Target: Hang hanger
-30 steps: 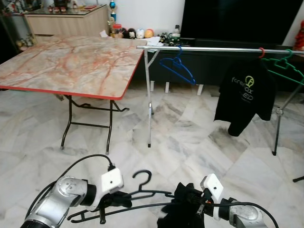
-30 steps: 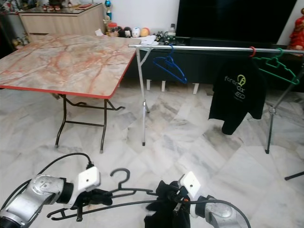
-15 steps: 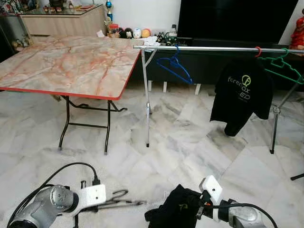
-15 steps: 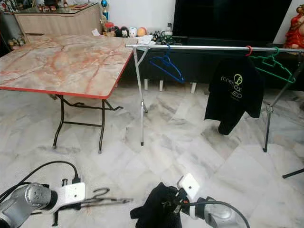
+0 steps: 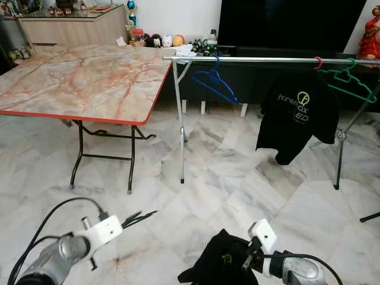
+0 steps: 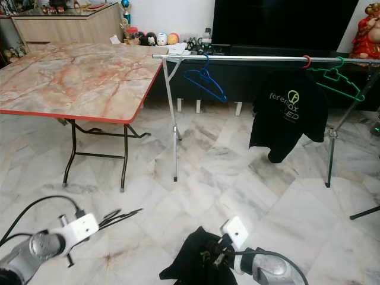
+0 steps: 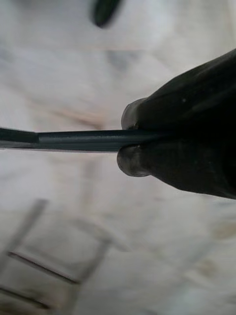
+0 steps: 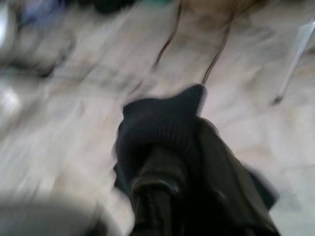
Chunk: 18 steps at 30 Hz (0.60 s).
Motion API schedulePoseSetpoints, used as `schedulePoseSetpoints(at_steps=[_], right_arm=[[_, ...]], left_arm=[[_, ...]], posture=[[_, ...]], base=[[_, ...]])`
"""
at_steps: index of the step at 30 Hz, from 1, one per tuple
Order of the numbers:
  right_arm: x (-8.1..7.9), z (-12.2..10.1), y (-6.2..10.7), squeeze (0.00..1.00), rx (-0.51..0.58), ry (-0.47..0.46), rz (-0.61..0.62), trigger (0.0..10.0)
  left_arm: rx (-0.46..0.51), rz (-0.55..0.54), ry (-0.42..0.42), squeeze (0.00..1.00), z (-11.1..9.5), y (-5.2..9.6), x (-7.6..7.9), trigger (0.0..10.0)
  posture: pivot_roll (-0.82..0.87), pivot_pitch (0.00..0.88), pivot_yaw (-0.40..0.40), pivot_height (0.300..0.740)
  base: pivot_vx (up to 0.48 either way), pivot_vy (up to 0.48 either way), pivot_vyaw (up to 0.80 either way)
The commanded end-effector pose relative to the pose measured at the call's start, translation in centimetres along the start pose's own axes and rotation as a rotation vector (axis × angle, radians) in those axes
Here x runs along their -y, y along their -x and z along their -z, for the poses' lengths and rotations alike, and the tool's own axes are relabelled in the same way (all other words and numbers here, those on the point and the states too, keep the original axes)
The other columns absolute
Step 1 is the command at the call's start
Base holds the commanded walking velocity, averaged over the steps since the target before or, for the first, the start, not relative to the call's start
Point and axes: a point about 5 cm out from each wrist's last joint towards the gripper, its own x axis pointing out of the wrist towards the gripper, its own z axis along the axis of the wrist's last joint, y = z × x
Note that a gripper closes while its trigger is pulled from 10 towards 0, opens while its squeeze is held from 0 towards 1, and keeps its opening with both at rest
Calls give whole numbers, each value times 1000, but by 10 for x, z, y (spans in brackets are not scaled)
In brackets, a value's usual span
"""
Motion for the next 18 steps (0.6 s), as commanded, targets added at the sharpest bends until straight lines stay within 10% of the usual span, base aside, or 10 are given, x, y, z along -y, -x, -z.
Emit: schedulePoseSetpoints(at_steps=[1, 6, 12, 13, 14, 15, 18], right_arm=[[15, -22, 1, 0, 146, -19, 169, 0], [33, -39, 9, 0, 433, -280, 586, 0], [26, -49, 15, 0, 601, -441, 736, 0], [24, -53, 15, 0, 597, -399, 737, 4118], [21, -56, 14, 0, 591, -365, 740, 5255], [16, -60, 14, 0, 585, -327, 752, 10000], [11, -64, 14, 0, 601, -323, 766, 10000]], left_arm=[[-93, -22, 38, 0, 23, 3, 10, 10000], [-84, -132, 489, 0, 38, 4, 36, 10000], [-156, -185, 685, 0, 54, 9, 65, 10000], [-167, -190, 706, 0, 57, 10, 69, 10000], [-173, -196, 726, 0, 58, 10, 73, 10000], [-174, -206, 798, 0, 62, 13, 81, 10000], [-179, -200, 854, 0, 64, 15, 94, 10000]], posture=[[25, 61, 36, 740], [35, 71, 30, 740], [26, 63, 34, 740], [26, 63, 34, 740], [24, 60, 37, 740], [18, 52, 43, 740], [12, 43, 53, 740]], base=[[0, 0, 0], [0, 0, 0], [0, 0, 0], [0, 0, 0], [0, 0, 0], [0, 0, 0], [0, 0, 0]])
